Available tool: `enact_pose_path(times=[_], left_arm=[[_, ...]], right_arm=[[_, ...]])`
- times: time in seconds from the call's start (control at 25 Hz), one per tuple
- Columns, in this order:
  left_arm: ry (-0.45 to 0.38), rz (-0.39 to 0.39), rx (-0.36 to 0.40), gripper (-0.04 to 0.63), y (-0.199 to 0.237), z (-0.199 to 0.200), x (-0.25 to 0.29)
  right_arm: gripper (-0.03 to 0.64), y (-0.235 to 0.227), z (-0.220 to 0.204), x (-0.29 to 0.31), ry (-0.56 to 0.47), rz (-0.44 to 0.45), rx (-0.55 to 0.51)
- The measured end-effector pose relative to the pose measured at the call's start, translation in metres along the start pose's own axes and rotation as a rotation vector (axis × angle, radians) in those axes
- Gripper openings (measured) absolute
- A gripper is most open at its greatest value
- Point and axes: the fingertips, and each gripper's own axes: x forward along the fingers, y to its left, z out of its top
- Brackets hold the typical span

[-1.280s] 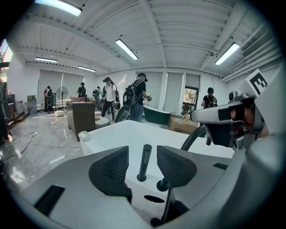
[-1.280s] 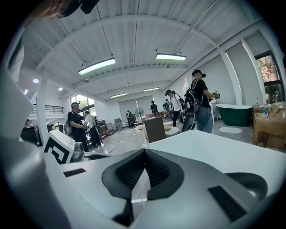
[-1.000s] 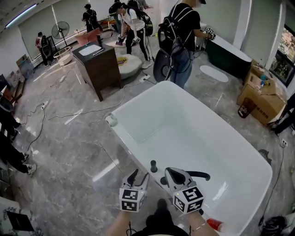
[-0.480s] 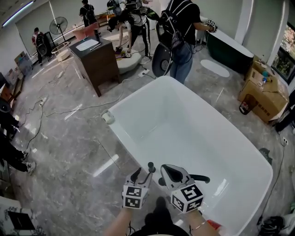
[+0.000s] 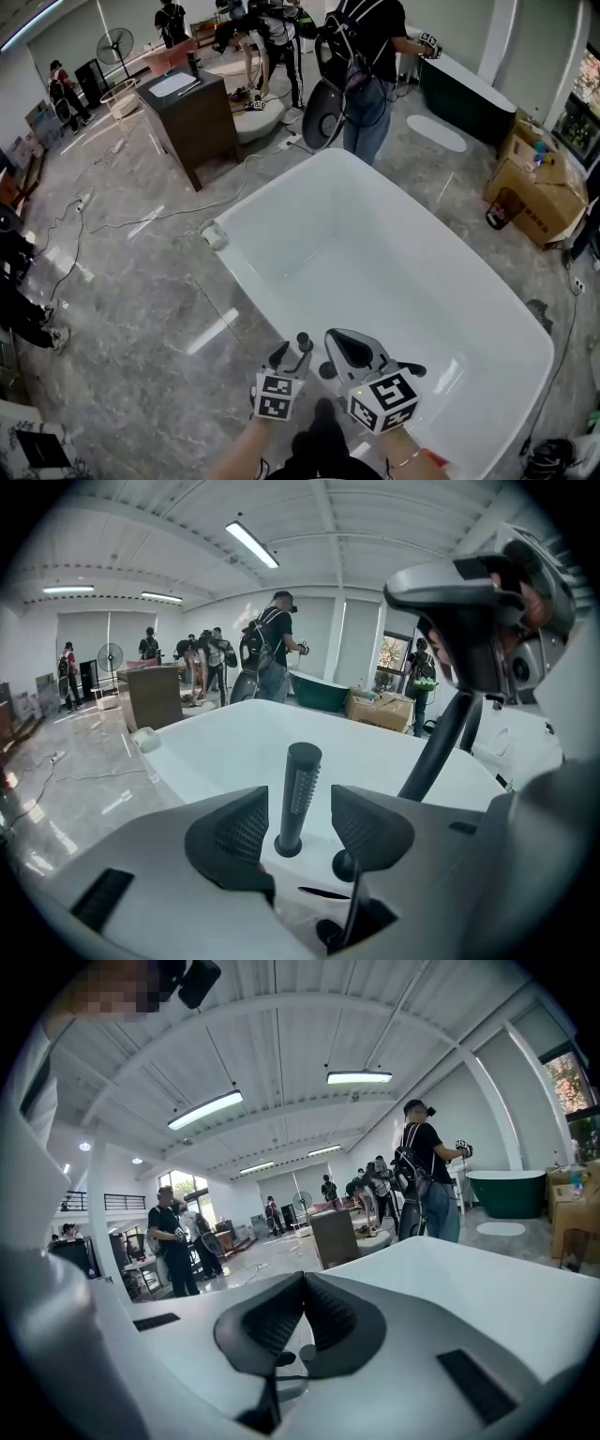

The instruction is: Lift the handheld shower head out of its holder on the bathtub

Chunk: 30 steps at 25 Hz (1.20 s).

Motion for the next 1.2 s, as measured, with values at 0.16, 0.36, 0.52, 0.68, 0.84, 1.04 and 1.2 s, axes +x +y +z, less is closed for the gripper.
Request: enact_pose_path(times=[0.16, 0.36, 0.52, 0.68, 0.84, 1.04, 1.2], left_arm=[[0.041, 0.004, -0.006, 0.216, 0.007, -0.011, 0.022], [0.083, 0.011, -0.011, 0.216, 0.009, -0.018, 0.049], [0.1, 0.014, -0.003, 0.216, 0.012, -0.025, 0.074], [0.127, 0.015, -0.004, 0.216, 0.013, -0.032, 0.094], [0.148, 0.017, -0.003, 0.216, 0.018, -0.03, 0.101], [0.168, 0.014, -0.005, 0.213, 0.019, -0.039, 0.107], [0.163, 0.012, -0.002, 0.209, 0.02, -0.04, 0.112]], right_arm=[[0.005, -0.005, 0.003, 0.01, 0.002, 0.006, -0.002], [0.006, -0.016, 0.008, 0.018, 0.0, 0.016, 0.004], [0.005, -0.027, 0.007, 0.024, -0.004, 0.023, 0.012], [0.005, -0.034, 0.004, 0.028, -0.008, 0.033, 0.015], [0.005, -0.033, 0.007, 0.034, -0.015, 0.04, 0.011], [0.005, -0.032, 0.002, 0.035, -0.015, 0.045, 0.026], [0.005, -0.033, 0.002, 0.036, -0.022, 0.046, 0.045]])
